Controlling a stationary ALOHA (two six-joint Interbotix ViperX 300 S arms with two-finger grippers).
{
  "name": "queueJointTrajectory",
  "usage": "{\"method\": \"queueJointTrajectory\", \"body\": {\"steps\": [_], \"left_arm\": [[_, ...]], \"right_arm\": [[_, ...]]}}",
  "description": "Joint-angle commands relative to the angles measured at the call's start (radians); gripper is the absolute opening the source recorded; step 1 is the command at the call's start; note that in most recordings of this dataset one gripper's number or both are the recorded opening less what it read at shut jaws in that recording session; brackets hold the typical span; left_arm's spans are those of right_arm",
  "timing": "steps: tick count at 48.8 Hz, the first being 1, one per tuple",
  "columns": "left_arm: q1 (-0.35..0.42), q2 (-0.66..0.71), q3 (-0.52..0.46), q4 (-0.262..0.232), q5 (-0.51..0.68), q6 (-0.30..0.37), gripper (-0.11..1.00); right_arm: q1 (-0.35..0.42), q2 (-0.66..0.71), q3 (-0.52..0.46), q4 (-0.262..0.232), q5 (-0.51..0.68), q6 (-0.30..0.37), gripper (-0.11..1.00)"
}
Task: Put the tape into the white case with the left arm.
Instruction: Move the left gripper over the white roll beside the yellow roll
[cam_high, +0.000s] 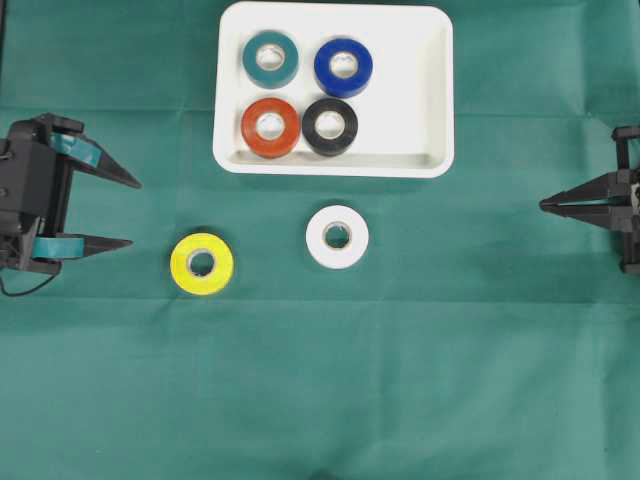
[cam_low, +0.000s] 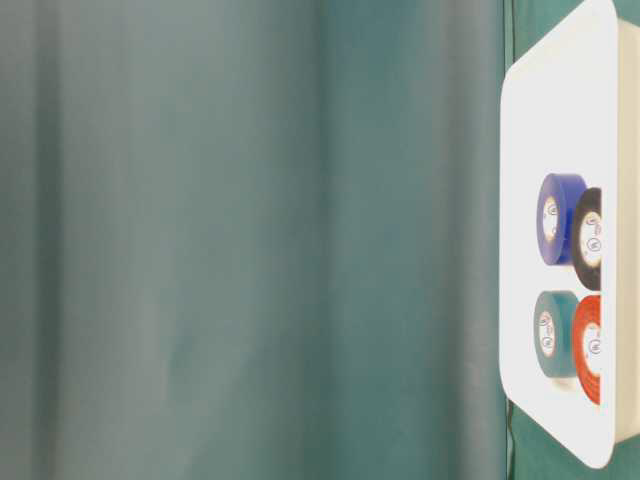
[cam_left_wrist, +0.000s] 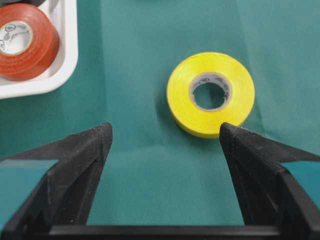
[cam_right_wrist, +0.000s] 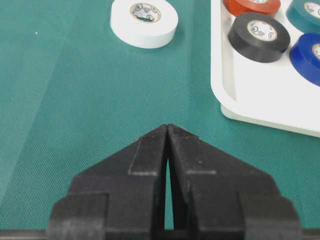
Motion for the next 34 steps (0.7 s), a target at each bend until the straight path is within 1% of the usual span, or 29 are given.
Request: {"method": "queueJointTrajectory", "body": {"steps": [1,13,34], "left_arm": [[-0.005,0.023,-0.035,-0.002,-0.006,0.000,0.86],[-0.037,0.178,-0.127,0.000,-0.040,0.008,0.86],[-0.041,0.520,-0.373,0.002,-0.043,0.011,0.86]], "right_arm": [[0.000,0.005,-0.011,-0.002,-0.011,-0.002,-0.09],[-0.002,0.005,-0.011,-0.002,-0.011,-0.002,-0.09],[-0.002,0.005,-0.011,-0.002,-0.011,-0.002,-0.09]]}}
